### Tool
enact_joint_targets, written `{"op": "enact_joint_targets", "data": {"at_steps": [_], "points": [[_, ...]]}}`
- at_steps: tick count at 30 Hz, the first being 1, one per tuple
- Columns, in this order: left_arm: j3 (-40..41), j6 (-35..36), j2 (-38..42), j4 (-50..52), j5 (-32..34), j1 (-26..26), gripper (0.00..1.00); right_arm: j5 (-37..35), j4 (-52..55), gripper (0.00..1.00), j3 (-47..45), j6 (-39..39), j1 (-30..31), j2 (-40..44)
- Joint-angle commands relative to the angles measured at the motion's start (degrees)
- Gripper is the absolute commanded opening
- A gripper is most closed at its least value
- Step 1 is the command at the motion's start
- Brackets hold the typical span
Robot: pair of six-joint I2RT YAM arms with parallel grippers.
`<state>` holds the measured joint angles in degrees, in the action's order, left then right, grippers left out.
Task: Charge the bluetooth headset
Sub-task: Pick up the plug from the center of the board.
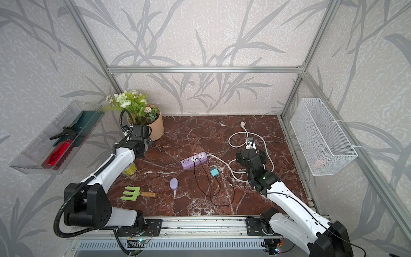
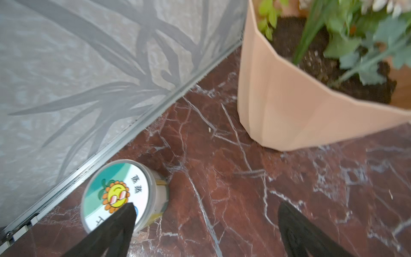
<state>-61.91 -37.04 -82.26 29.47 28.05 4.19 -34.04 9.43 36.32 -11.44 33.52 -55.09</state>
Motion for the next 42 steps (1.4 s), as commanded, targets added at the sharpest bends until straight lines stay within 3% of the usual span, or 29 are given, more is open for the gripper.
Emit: {"op": "enact_joint_targets", "data": {"at_steps": [1,7,12,15,18,21,26,29,40,42], "points": [[-4.72,1.09,-2.05,7.64,-8.98,-0.10,0.99,1.55,9.47,0.97,1.83,-3.34,5.18,-2.04],[-6.60,1.39,-2.97,9.20,-20.76,0.64,0.97,12.46,9.60,0.73,-0.74,-6.58,11.91,-3.77],[-8.58,2.01,-2.25,11.96,-25.17,1.74,0.99,21.00,7.40,0.55,-3.47,-7.55,16.06,-6.06],[-9.98,3.03,-2.03,13.42,-27.39,2.94,0.99,28.34,5.82,0.58,-4.42,-8.20,16.74,-8.08],[-10.94,3.47,-1.99,14.03,-28.74,3.91,0.99,30.39,3.65,0.77,-5.07,-8.05,16.97,-10.10],[-11.03,2.63,-1.92,12.72,-33.43,3.87,0.99,32.77,2.80,0.78,-3.94,-5.92,17.02,-13.41],[-12.69,3.25,-2.42,11.01,-40.28,3.79,0.99,34.81,2.53,0.70,-1.97,-4.93,16.93,-21.23],[-13.59,3.54,-2.93,10.83,-43.20,3.47,0.97,34.60,2.29,0.51,-0.08,-5.05,16.94,-25.16],[-13.32,2.53,-4.03,8.14,-49.15,2.49,0.96,29.60,0.66,0.50,3.52,-5.48,16.30,-31.36],[-13.23,2.32,-4.12,8.19,-48.98,2.31,0.95,29.13,0.37,0.45,4.17,-5.58,15.91,-32.88]]}}
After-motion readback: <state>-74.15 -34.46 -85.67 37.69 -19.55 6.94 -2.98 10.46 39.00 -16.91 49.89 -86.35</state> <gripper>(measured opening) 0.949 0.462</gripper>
